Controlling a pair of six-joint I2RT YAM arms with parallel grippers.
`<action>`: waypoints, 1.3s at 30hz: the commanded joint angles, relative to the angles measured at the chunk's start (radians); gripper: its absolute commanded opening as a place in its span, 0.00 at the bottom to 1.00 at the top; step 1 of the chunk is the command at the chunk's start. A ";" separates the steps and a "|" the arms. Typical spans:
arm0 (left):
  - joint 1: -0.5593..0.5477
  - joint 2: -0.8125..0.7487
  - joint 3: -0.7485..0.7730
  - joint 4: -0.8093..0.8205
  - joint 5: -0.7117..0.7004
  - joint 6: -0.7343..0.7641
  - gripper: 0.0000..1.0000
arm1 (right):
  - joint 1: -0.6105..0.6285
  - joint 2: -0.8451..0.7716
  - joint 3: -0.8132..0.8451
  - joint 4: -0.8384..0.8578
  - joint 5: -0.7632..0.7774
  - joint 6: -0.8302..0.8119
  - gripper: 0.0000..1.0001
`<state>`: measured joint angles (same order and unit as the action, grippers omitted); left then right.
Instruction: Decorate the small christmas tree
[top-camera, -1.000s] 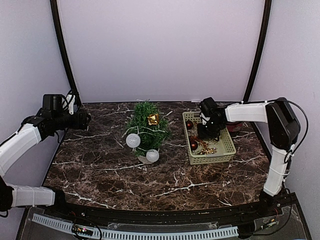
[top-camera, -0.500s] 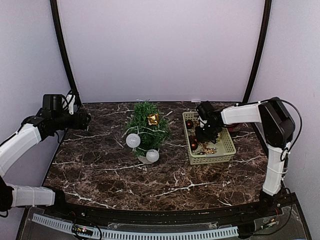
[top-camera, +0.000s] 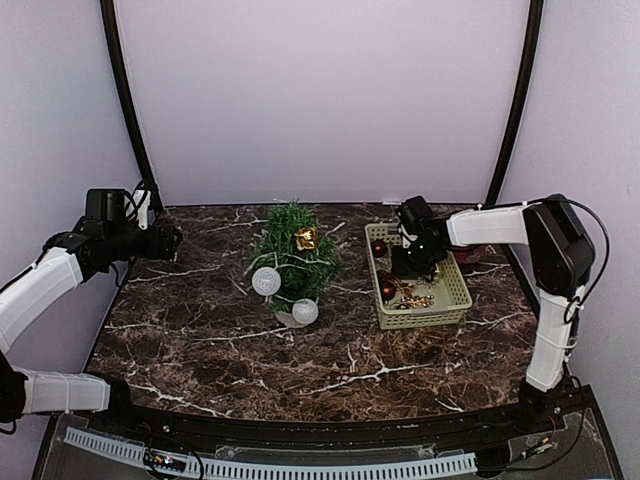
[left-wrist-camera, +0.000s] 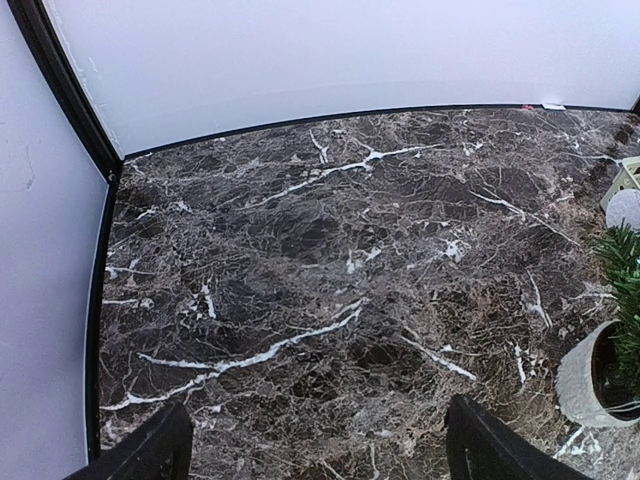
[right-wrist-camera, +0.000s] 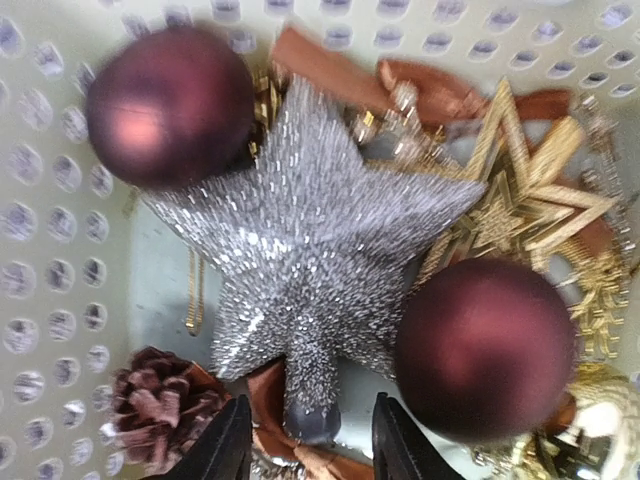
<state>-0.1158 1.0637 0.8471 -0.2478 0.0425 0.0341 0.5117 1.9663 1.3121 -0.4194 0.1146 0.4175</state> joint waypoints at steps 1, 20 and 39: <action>0.004 0.000 -0.013 0.022 -0.004 0.010 0.90 | -0.026 -0.085 0.000 0.011 -0.035 0.015 0.42; 0.005 0.007 -0.010 0.021 -0.002 0.009 0.90 | 0.009 0.031 0.051 -0.019 -0.004 0.006 0.27; -0.004 -0.026 0.043 -0.006 0.067 -0.096 0.85 | 0.022 -0.084 0.021 -0.014 0.041 -0.003 0.09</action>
<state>-0.1158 1.0737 0.8478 -0.2478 0.0532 0.0162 0.5304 1.9995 1.3445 -0.4210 0.1402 0.4290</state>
